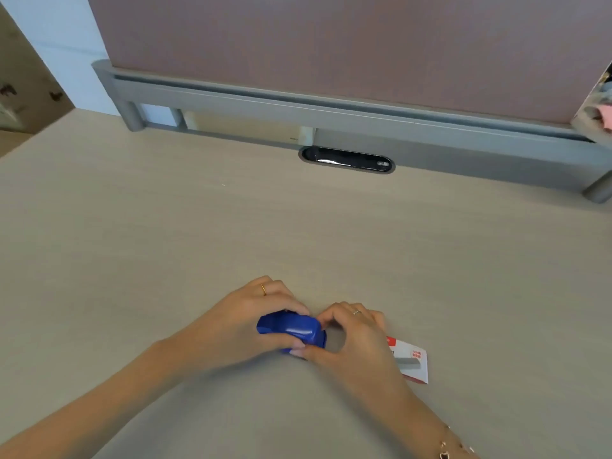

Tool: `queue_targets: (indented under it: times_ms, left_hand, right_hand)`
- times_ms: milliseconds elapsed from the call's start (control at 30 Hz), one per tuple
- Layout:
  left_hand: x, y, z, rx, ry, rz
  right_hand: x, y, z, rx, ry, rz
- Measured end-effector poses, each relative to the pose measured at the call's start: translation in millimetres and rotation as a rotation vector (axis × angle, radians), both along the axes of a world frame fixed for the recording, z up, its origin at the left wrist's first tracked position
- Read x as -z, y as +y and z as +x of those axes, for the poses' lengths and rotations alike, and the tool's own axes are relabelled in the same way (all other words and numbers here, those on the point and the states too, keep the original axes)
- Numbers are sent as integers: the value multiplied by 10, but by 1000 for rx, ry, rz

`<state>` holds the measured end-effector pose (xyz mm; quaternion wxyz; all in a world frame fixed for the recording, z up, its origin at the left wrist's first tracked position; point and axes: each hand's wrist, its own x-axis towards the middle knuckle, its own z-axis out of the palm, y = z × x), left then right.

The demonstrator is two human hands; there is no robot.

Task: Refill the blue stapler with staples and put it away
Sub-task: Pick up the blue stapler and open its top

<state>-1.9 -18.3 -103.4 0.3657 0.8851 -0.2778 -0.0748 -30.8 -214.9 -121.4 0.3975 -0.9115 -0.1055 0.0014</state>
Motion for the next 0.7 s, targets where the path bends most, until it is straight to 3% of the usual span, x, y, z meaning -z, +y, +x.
queue_targets:
  times_ms: [133, 700]
  left_hand:
    - [-10, 0, -37, 21, 9, -20]
    - [-206, 14, -85, -98, -14, -167]
  right_hand:
    - [37, 17, -15, 15, -91, -29]
    - [33, 6, -20, -13, -149, 14]
